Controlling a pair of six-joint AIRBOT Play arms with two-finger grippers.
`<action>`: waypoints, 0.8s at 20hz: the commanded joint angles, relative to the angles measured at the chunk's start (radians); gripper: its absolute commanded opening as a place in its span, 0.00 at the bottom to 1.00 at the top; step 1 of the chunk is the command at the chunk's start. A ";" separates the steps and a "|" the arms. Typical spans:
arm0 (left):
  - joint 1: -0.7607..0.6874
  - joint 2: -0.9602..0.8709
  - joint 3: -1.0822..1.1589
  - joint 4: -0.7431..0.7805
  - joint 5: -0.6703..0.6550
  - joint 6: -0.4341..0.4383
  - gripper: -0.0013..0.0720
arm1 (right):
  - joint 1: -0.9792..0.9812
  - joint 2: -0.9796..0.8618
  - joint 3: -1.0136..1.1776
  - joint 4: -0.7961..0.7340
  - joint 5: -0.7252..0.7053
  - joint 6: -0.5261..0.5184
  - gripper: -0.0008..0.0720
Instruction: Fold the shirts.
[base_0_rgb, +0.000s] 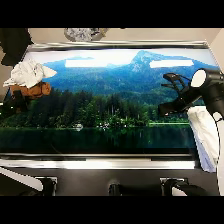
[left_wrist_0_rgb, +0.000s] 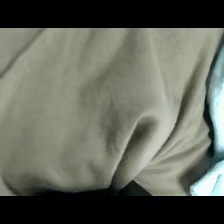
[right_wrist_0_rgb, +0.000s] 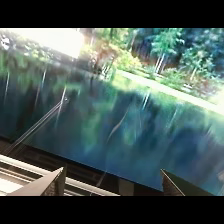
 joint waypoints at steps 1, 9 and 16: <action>0.002 0.067 0.001 -0.011 -0.023 0.096 0.05 | 0.001 0.000 0.000 -0.005 0.005 -0.005 0.96; -0.089 0.706 0.001 -0.009 -0.090 0.468 0.05 | 0.001 0.030 0.034 -0.125 -0.008 -0.208 0.96; -0.400 1.192 0.001 -0.008 -0.183 0.381 0.05 | 0.001 0.257 0.040 -0.147 -0.046 -0.271 0.96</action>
